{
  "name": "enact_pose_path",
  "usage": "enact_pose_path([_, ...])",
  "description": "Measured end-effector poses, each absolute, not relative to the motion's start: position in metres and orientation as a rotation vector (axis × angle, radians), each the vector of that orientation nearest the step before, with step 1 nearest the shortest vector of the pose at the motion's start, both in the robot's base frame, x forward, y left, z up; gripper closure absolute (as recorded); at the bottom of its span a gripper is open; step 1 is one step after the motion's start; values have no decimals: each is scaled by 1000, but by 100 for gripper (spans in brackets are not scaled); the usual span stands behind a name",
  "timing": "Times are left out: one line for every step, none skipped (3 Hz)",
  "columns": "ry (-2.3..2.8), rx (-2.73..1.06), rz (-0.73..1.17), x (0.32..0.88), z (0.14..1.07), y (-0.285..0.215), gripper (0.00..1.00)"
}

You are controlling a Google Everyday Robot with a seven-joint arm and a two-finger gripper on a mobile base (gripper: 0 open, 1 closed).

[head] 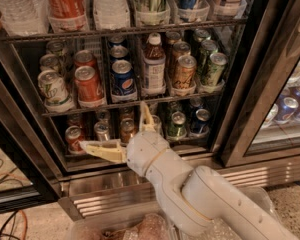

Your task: Pick pepsi can from middle shelf of fridge

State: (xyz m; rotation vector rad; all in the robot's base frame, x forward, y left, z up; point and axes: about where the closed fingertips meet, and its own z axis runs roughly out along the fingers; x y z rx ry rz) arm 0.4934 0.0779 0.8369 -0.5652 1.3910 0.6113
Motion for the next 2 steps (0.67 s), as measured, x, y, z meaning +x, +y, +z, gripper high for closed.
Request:
enact_pose_path([1391,-565,612,493,837,78,0])
enact_pose_path([1382,-586,639,497,839,85,0])
